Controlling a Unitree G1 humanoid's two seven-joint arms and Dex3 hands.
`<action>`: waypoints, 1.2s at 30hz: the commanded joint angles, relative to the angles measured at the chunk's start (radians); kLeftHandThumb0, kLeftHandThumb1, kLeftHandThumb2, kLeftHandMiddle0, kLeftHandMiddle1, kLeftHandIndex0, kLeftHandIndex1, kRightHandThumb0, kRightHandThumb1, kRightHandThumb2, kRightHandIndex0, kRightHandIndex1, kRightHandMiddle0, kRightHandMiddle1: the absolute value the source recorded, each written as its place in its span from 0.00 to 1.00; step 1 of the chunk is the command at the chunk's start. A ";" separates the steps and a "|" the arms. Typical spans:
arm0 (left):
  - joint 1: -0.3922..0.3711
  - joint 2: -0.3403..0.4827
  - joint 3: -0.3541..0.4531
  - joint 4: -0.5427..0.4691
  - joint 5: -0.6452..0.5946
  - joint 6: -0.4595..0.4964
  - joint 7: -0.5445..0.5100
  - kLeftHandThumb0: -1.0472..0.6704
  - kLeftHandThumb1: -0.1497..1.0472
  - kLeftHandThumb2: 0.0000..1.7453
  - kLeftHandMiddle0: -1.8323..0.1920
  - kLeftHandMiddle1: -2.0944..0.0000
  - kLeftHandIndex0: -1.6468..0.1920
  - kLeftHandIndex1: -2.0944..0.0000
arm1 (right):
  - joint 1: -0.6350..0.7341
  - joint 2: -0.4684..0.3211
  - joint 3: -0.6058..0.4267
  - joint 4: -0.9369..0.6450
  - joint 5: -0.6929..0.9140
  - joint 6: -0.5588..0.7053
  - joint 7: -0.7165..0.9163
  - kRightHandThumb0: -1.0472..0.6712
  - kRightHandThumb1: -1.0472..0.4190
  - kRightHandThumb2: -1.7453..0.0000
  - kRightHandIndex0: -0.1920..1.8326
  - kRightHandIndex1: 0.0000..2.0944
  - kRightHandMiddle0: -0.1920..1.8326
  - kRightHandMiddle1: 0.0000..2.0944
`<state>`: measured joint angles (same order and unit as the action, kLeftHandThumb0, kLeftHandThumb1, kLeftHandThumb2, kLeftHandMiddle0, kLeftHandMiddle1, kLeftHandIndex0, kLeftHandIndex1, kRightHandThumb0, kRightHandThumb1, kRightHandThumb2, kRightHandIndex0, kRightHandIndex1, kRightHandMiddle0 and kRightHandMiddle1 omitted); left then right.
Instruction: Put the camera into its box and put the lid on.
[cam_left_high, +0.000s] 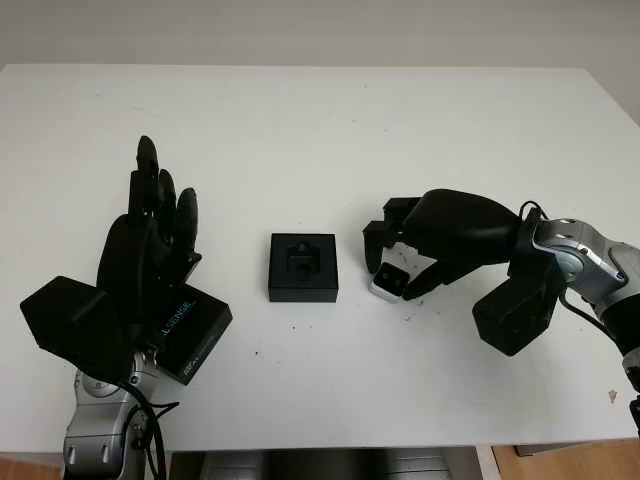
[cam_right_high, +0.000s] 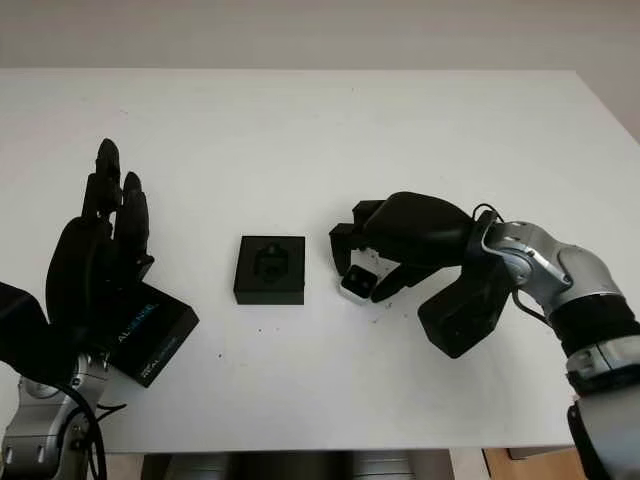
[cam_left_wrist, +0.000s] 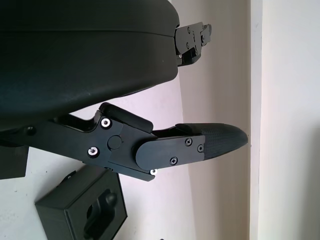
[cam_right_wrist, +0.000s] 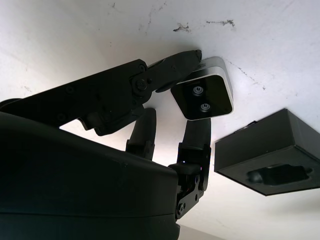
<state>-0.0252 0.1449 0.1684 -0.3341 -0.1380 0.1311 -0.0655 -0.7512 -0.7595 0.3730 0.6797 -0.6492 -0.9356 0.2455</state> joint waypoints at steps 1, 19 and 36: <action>-0.002 0.000 -0.002 -0.015 0.002 0.009 0.003 0.26 1.00 0.28 1.00 1.00 1.00 1.00 | 0.004 0.002 0.002 0.017 0.010 -0.002 0.012 0.40 0.04 0.97 0.27 0.70 0.28 0.70; -0.003 -0.001 -0.009 -0.034 0.013 0.039 0.005 0.32 1.00 0.25 1.00 1.00 1.00 1.00 | 0.014 0.018 -0.017 0.051 0.049 0.061 0.001 0.36 0.02 0.97 0.31 0.15 0.29 0.67; -0.002 0.004 -0.004 -0.034 0.009 0.056 -0.003 0.31 1.00 0.25 1.00 1.00 1.00 1.00 | 0.050 0.044 -0.048 0.042 0.176 0.143 0.107 0.38 0.01 0.97 0.28 0.05 0.26 0.70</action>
<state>-0.0255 0.1452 0.1616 -0.3497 -0.1241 0.1842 -0.0672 -0.7262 -0.7253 0.3216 0.7195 -0.4787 -0.8088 0.3347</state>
